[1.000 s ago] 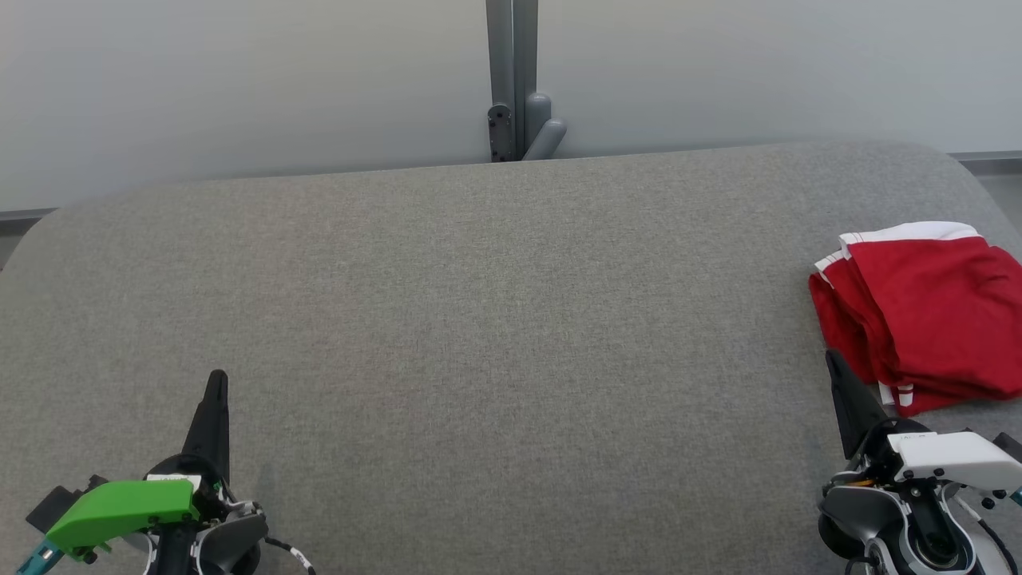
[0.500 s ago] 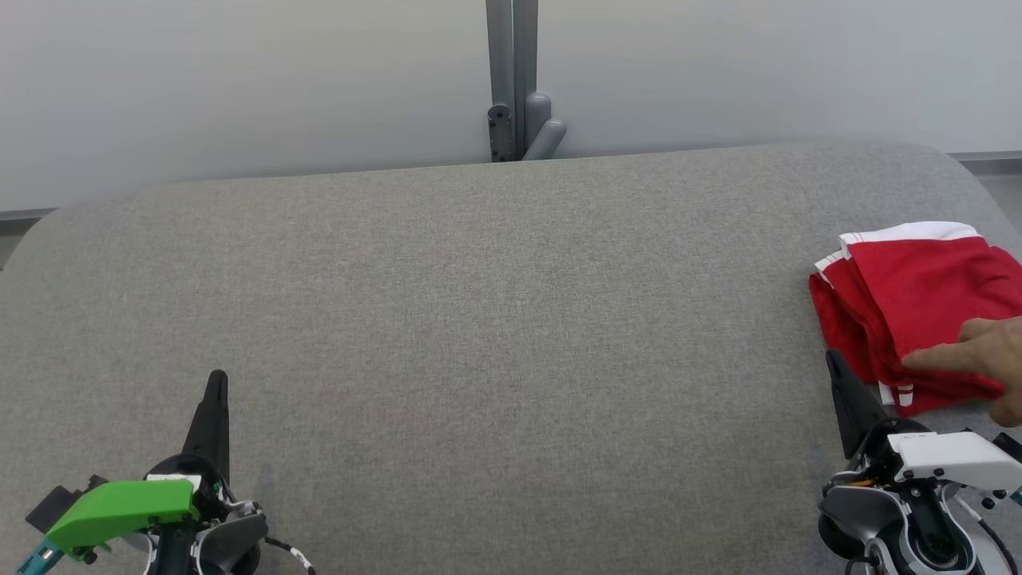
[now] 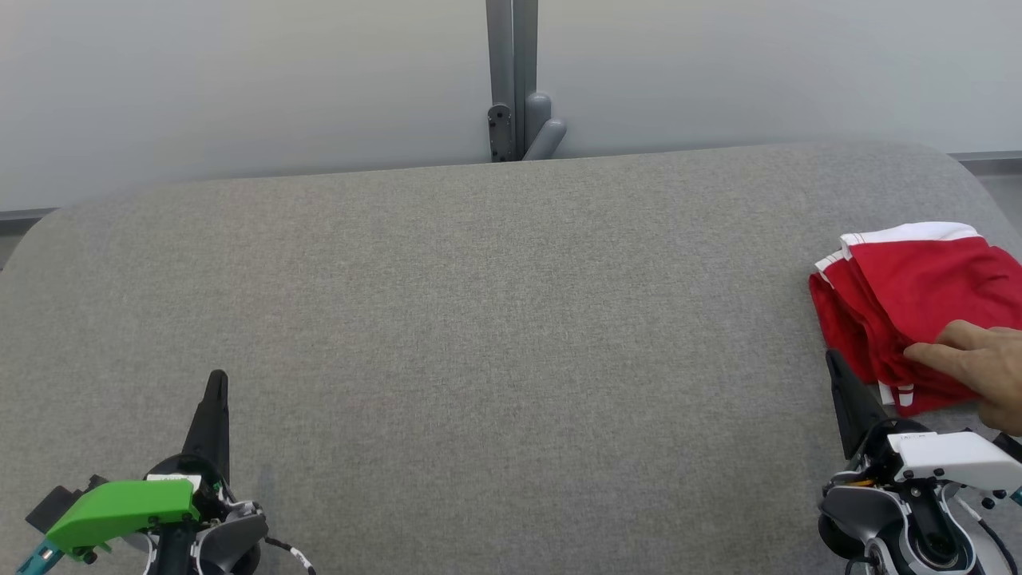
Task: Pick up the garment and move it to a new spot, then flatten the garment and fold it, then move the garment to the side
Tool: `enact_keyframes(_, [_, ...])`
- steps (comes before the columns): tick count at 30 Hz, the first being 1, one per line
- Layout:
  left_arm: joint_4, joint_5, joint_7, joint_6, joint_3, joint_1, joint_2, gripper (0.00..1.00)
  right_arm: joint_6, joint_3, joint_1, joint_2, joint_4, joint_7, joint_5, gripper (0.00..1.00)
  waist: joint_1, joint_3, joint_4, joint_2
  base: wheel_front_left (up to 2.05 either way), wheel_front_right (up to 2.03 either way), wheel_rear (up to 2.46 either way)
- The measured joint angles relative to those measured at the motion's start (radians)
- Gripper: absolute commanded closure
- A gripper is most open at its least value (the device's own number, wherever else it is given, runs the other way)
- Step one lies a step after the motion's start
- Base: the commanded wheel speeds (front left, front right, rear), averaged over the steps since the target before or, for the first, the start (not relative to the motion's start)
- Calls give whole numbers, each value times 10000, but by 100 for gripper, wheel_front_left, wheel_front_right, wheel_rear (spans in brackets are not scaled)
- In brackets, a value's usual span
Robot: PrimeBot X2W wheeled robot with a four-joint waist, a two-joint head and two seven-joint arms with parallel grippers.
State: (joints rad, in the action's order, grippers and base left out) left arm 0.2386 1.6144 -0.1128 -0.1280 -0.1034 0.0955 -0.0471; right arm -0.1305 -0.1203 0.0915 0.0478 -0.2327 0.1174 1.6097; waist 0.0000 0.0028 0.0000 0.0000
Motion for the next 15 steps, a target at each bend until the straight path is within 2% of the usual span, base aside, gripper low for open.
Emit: enact_keyframes(15, [0,0,0,0,0,0,0,100,0,0,0,0,0,0,2,100,0,0,0,0,0,0,0])
